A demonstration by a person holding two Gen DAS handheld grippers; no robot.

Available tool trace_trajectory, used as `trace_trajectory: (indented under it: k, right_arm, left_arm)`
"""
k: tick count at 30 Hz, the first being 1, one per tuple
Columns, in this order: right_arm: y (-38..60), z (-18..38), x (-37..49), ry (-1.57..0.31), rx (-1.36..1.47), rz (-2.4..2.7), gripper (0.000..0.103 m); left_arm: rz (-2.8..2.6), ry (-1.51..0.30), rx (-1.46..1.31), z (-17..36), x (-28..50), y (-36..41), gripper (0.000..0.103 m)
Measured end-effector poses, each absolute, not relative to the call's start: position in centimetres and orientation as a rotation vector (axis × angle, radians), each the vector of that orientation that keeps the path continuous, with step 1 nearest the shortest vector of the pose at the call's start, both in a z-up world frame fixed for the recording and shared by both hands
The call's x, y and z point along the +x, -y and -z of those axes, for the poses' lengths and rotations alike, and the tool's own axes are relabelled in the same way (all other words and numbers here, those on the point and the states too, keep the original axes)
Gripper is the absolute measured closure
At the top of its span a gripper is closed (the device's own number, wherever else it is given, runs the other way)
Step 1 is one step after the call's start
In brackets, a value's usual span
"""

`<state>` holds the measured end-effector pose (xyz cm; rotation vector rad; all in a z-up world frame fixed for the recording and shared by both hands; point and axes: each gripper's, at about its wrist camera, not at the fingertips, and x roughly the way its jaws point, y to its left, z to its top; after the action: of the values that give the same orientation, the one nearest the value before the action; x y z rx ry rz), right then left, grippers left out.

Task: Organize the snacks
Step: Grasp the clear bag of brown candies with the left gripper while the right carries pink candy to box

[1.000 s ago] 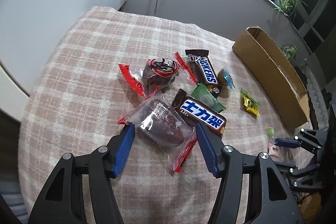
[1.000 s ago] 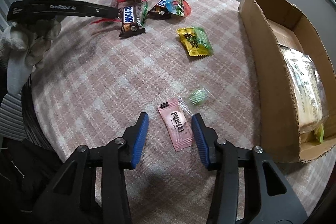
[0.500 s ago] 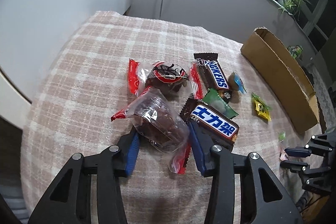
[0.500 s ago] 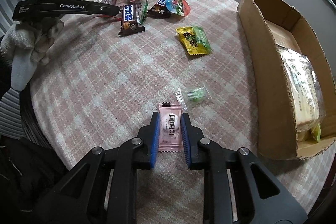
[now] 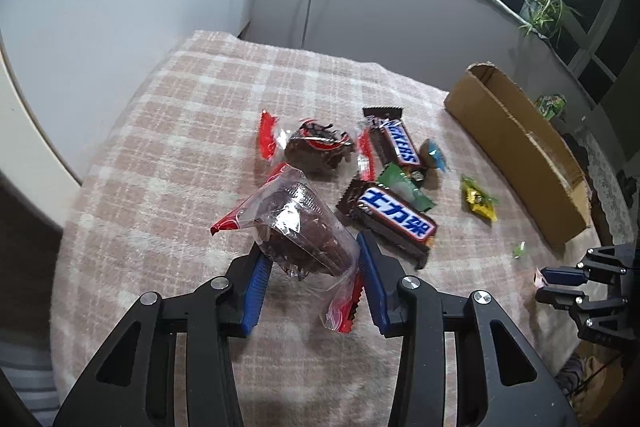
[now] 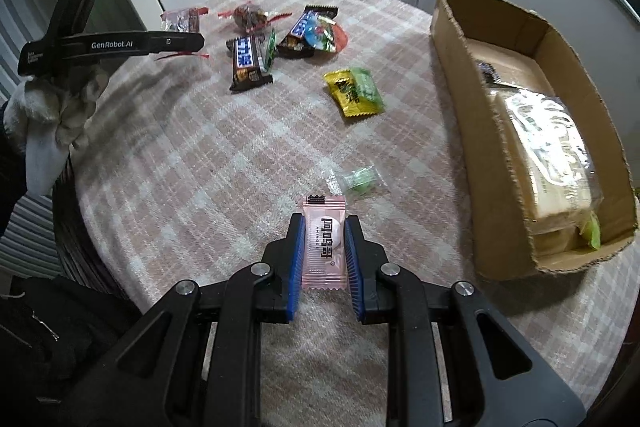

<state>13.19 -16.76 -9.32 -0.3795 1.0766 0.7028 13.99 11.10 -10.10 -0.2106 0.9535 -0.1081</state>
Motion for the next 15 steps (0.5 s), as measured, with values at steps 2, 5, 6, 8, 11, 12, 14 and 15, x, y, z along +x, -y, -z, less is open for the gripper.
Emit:
trace_trajectory:
  k: [2,5,6,8,11,12,14,15]
  right_arm:
    - [17.2,8.7,13.0,-1.064,-0.370,-0.700,0.083]
    - [17.8,7.6,13.1,-1.044,-0.352,-0.691,0.083]
    - [18.0,7.3,13.2,-1.037,-0.346,-0.688,0.083]
    - [18.6,6.4,13.5,-1.019,-0.331,-0.678,0.083]
    - [19.5,5.3,14.1,-0.994,-0.312,-0.660,0.083]
    - [19.8,5.0,14.3,-0.987,-0.306,-0.655,0.083]
    - [20.5,4.3,14.8,-0.974,-0.290,-0.642,0.083]
    - [20.8,4.1,15.1,-0.969,-0.285,-0.635,0.083]
  left_arm:
    - [0.118,-0.945,-0.210,9.6,13.9,-10.8,0.062]
    - [0.138,-0.933,-0.209,9.0,14.1,-10.1,0.062]
    - [0.147,-0.929,-0.207,8.7,14.2,-9.7,0.062]
    - [0.162,-0.921,-0.202,8.3,14.3,-9.0,0.062]
    - [0.189,-0.910,-0.193,7.6,14.7,-7.9,0.062]
    - [0.198,-0.906,-0.190,7.3,15.0,-7.5,0.062]
    - [0.213,-0.899,-0.185,6.9,15.4,-6.7,0.062]
    - [0.222,-0.894,-0.184,6.6,15.6,-6.2,0.062]
